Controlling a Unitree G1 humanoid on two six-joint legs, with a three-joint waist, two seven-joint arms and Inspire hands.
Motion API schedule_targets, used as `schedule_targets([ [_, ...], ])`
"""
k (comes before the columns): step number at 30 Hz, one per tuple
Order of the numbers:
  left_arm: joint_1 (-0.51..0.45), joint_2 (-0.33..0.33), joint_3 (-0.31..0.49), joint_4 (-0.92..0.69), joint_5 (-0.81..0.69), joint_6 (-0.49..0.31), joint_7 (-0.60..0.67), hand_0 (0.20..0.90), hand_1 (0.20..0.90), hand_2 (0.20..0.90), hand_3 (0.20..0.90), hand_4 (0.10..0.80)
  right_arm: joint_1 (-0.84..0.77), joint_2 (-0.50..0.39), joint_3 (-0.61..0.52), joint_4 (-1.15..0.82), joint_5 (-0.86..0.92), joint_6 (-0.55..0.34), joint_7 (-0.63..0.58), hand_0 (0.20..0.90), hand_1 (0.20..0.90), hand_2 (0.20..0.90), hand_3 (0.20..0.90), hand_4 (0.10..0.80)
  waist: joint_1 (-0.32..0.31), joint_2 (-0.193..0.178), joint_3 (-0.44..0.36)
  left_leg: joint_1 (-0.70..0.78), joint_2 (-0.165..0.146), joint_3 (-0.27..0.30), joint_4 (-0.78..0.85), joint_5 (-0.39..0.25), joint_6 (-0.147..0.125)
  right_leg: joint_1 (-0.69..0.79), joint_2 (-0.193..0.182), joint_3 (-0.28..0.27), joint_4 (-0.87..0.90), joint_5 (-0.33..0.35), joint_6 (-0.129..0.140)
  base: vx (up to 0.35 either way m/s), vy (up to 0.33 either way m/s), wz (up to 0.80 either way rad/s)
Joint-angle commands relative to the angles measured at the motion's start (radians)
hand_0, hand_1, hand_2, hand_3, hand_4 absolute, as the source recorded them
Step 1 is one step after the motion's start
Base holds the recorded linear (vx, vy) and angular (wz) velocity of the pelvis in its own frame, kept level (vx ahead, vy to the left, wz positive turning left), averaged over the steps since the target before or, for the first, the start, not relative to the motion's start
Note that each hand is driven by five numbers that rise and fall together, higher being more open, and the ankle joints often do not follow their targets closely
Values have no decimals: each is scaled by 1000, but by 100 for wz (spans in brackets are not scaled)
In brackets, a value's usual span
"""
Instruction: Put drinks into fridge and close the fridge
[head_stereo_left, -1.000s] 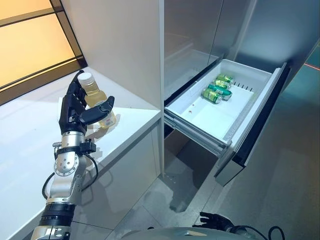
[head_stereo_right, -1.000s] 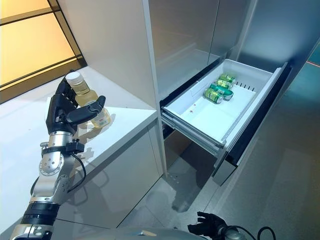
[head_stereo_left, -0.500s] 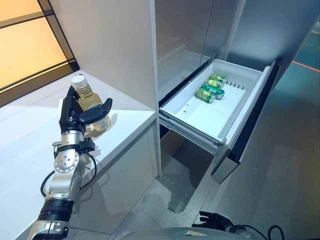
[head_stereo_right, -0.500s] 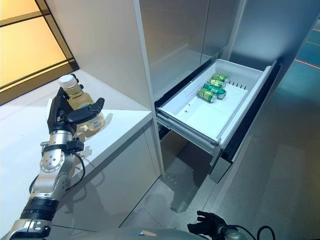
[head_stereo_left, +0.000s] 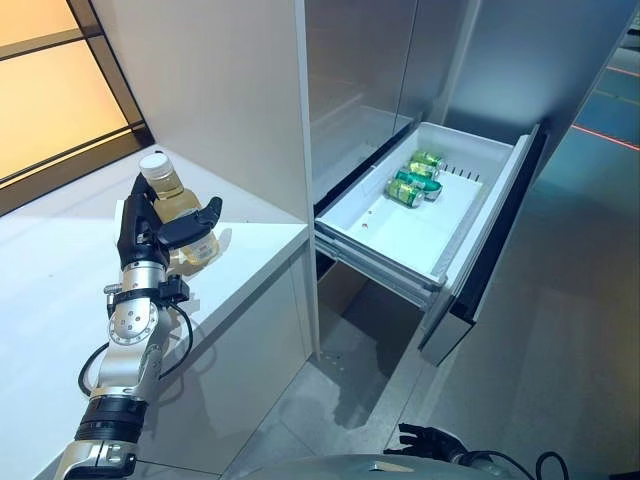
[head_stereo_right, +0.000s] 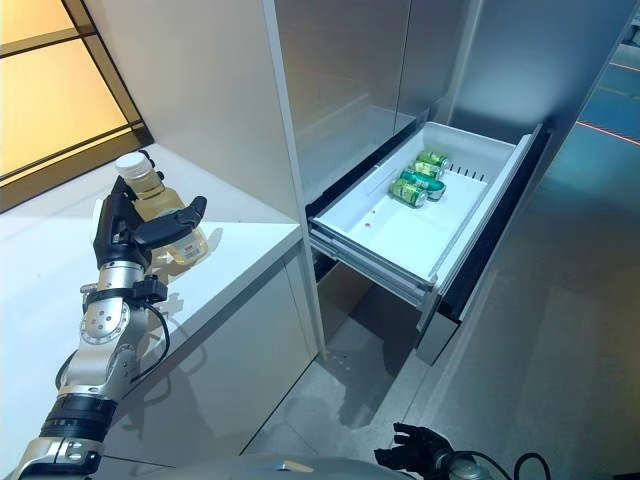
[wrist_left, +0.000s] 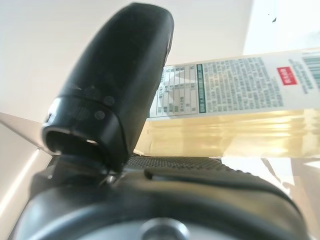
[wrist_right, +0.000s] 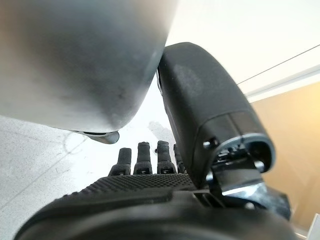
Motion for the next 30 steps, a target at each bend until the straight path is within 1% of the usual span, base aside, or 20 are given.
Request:
schedule_targets([
  [1,-190,69,16,27,9,-116,20,493,493,493,425,325,5,-7,46,11,-28,-1,16,900,900,900,900,800,-22,15,-28,15,-20,-3,21,-108,18,-39,-20,14,136,-84,74,0,0,0],
  [2,-190,66,15,27,14,-118,23,493,493,493,425,325,5,-8,45,11,-28,-2,15,900,900,900,900,800,-22,15,-28,14,-20,-3,21,-109,18,-40,-20,15,136,-84,74,0,0,0],
  [3,-190,64,15,26,15,-119,25,300,300,300,200,100,6,-7,45,11,-28,-3,15,900,900,900,900,800,-23,15,-28,13,-20,-3,22,-109,18,-40,-20,15,136,-84,74,0,0,0],
  [16,-199,58,5,13,20,-113,29,300,300,300,200,100,-1,-7,43,9,-21,0,14,900,900,900,900,800,-25,13,-31,14,-24,-5,23,-111,21,-40,-18,24,134,-83,73,-1,0,0],
  [21,-204,58,-1,-5,-14,-136,11,300,300,300,200,100,-4,-7,46,6,-10,-11,15,900,900,900,900,800,-26,14,-32,15,-24,-6,20,-110,21,-41,-16,28,133,-81,73,-25,-4,-4],
  [26,-212,36,-7,-68,-167,-147,-95,300,300,300,200,100,-10,-11,40,-42,46,-79,19,900,900,900,900,800,-25,14,-33,14,-23,-9,19,-108,19,-39,-17,26,128,-77,73,-22,-6,0],
  [27,-211,25,-10,-90,-211,-146,-125,300,300,300,200,100,-11,-13,39,-82,64,-83,20,900,900,900,900,800,-25,14,-33,14,-23,-10,19,-107,19,-39,-17,26,127,-76,73,-55,-22,0],
  [28,-206,-2,-17,-130,-312,-145,-190,300,300,300,200,100,-12,-16,39,-193,104,-69,17,900,900,900,900,800,-27,13,-31,13,-22,-14,18,-104,18,-41,-17,26,128,-73,72,-71,-30,0],
  [30,-201,-44,-23,-176,-413,-134,-268,300,300,300,200,100,-11,-17,38,-329,132,-53,10,900,900,900,900,800,-32,10,-28,12,-21,-17,17,-102,18,-42,-17,27,129,-72,70,-73,-33,0],
])
